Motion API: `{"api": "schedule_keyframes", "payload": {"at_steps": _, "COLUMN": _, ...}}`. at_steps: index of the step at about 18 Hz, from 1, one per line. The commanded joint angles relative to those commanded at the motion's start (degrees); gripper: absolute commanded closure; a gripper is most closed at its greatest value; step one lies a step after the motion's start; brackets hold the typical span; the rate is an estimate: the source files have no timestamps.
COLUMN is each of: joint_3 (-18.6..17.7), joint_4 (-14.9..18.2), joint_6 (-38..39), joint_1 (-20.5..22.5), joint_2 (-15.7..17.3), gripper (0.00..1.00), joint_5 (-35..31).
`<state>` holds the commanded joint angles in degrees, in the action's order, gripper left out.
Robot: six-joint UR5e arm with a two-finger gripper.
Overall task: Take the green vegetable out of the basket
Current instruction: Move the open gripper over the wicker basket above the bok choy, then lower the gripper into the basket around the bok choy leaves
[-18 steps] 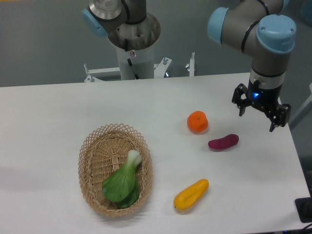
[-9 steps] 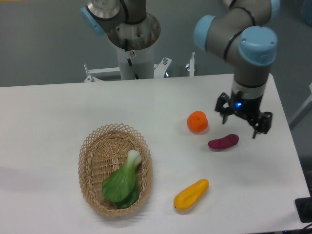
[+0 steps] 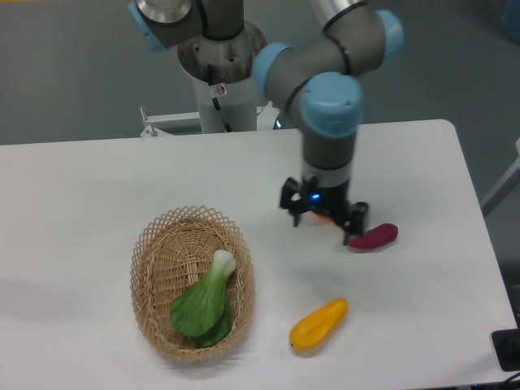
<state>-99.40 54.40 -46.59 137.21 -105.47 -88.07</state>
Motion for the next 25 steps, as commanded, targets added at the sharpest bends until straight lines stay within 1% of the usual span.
{"api": "schedule_keyframes", "payload": {"at_steps": 2, "joint_3": -0.53, "joint_4": -0.35, "joint_6": 2.63, "joint_1": -2.64, "joint_2": -0.26, "gripper": 0.00, "joint_5": -0.09}}
{"api": "schedule_keyframes", "payload": {"at_steps": 3, "joint_3": -0.62, "joint_4": -1.13, "joint_6": 4.04, "joint_1": -3.69, "joint_2": -0.61, "gripper": 0.00, "joint_5": -0.17}}
{"api": "schedule_keyframes", "payload": {"at_steps": 5, "joint_3": -0.71, "joint_4": -3.77, "joint_6": 5.89, "joint_1": -5.89, "joint_2": -1.49, "gripper": 0.00, "joint_5": -0.26}}
{"api": "schedule_keyframes", "payload": {"at_steps": 7, "joint_3": -0.71, "joint_4": -5.27, "joint_6": 6.86, "joint_1": -7.30, "joint_2": -2.02, "gripper": 0.00, "joint_5": -0.53}}
{"api": "schedule_keyframes", "payload": {"at_steps": 9, "joint_3": -0.62, "joint_4": -5.80, "joint_6": 7.13, "joint_1": -8.27, "joint_2": -2.63, "gripper": 0.00, "joint_5": -0.44}}
{"api": "schedule_keyframes", "payload": {"at_steps": 12, "joint_3": -0.62, "joint_4": -6.50, "joint_6": 7.92, "joint_1": -9.76, "joint_2": -4.39, "gripper": 0.00, "joint_5": -0.53}}
{"api": "schedule_keyframes", "payload": {"at_steps": 14, "joint_3": -0.62, "joint_4": -6.50, "joint_6": 7.83, "joint_1": -10.03, "joint_2": -4.74, "gripper": 0.00, "joint_5": -0.44}}
{"api": "schedule_keyframes", "payload": {"at_steps": 17, "joint_3": -0.62, "joint_4": -6.42, "joint_6": 7.13, "joint_1": -10.82, "joint_2": -6.85, "gripper": 0.00, "joint_5": -1.49}}
{"api": "schedule_keyframes", "payload": {"at_steps": 20, "joint_3": -0.62, "joint_4": -6.50, "joint_6": 4.68, "joint_1": -11.35, "joint_2": -7.82, "gripper": 0.00, "joint_5": -3.16}}
{"api": "schedule_keyframes", "payload": {"at_steps": 23, "joint_3": -0.44, "joint_4": -6.68, "joint_6": 5.02, "joint_1": -11.79, "joint_2": -9.49, "gripper": 0.00, "joint_5": -3.34}}
{"api": "schedule_keyframes", "payload": {"at_steps": 25, "joint_3": -0.62, "joint_4": -7.64, "joint_6": 5.20, "joint_1": -12.49, "joint_2": -10.02, "gripper": 0.00, "joint_5": -3.52}}
